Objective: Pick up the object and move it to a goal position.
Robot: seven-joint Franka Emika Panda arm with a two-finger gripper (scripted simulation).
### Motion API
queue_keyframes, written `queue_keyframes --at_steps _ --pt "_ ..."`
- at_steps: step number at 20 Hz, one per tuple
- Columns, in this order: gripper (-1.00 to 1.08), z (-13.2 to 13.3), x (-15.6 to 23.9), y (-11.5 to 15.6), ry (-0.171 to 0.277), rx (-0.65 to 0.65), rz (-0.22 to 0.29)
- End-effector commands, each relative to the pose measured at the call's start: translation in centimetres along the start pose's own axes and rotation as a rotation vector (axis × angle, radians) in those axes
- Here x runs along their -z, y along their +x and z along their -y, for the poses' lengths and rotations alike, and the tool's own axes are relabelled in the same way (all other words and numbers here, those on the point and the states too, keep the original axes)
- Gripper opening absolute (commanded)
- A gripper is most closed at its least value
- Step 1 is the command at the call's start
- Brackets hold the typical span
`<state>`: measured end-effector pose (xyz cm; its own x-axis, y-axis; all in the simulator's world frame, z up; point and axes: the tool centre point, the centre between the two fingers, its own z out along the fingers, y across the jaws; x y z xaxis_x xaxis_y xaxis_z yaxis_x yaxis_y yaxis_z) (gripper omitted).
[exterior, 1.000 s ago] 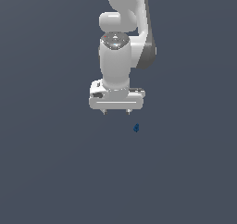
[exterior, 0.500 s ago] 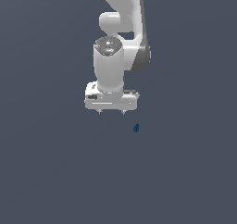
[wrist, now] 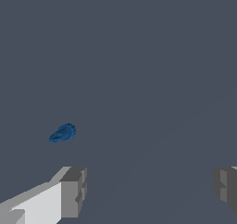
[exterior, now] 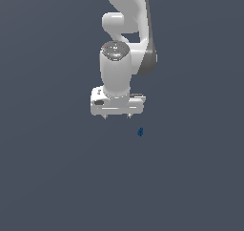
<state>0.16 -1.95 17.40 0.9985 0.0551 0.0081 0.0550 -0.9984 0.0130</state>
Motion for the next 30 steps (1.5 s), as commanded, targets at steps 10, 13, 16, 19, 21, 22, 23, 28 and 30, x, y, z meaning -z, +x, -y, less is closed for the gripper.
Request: queue_keyframes --at_steps 10,13,16,19,21,22,23,28,30 --pt "1.0 4.7 -3.4 0.2 -0.002 0.314 0.006" --pt "1.0 6.5 -4.6 0.1 0.0 0.432 0.007" --pt "1.0 8.1 -5.7 0.0 0.003 0.534 0.007" --pt "1.0 9.5 -6.5 -0.1 0.007 0.618 0.006" --pt "1.0 10.2 -7.0 -0.2 0.009 0.663 0.005" --pt "1.0 10.5 -7.2 -0.2 0.01 0.683 0.005" --pt "1.0 10.8 -7.3 -0.3 0.011 0.7 0.004" --pt "1.0 11.7 -7.9 -0.4 0.015 0.757 0.003" --pt "1.0 11.9 -8.0 -0.4 0.015 0.765 0.003"
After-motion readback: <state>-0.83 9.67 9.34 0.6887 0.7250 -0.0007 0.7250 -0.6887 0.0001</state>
